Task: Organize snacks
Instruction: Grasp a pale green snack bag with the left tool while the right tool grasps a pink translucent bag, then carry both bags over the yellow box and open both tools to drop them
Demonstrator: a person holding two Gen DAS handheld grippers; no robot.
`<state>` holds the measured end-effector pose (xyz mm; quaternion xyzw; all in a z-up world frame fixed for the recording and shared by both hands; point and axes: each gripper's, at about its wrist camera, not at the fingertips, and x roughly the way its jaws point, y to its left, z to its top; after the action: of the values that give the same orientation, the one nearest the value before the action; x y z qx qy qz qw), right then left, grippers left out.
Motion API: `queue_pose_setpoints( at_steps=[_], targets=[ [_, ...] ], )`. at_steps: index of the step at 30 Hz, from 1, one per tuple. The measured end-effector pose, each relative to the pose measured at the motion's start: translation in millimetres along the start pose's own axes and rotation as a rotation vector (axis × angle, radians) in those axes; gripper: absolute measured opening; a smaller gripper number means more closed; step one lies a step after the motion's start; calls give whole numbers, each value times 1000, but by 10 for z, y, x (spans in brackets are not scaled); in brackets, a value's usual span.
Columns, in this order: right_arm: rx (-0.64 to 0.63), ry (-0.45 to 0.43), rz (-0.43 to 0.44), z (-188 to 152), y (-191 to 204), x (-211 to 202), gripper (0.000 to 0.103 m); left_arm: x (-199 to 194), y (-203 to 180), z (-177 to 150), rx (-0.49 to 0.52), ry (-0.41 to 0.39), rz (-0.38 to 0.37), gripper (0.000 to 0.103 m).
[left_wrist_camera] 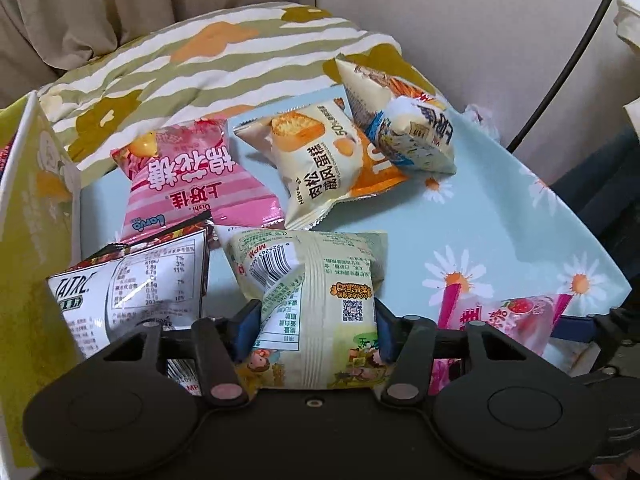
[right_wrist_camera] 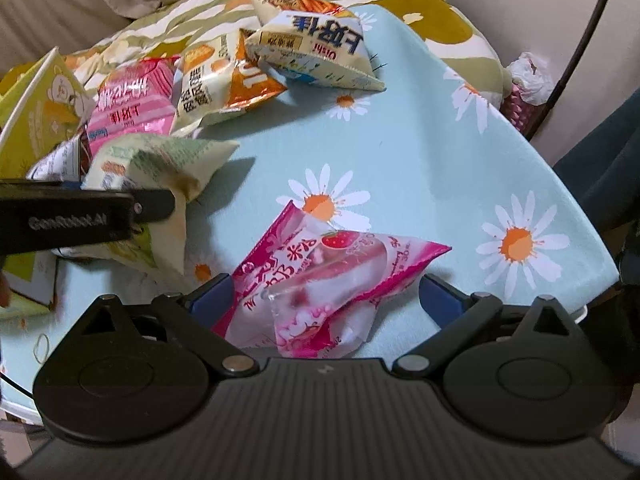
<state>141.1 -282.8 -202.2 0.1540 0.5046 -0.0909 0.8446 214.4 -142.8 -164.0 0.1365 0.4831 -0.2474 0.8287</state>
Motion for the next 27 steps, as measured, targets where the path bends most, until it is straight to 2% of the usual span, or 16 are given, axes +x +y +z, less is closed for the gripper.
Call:
queue_pose_setpoints(
  at_steps=[8,10,11,15,19,27],
  targets=[
    [-96,24,19,40,40,98,102,-20,-53,-35,-9,-19,28,60],
    [-172,22,0,36,100,104,92,-15,-57,-44,-20,-20,33,60],
    [-206,19,-6,26,124,108,90,-16,-57,-48,-25,-21,34,60],
    [-276,7,12,10,142,88,73,-38,-85,-58,-42,-30,37,60],
    [-282,5,28,39,119,53,67,-99,-129,-47,-57,-49,41,60],
    [-297,-52,58,197,33,-222,64,-456,-195,1,-106,-140,49,60]
  ],
)
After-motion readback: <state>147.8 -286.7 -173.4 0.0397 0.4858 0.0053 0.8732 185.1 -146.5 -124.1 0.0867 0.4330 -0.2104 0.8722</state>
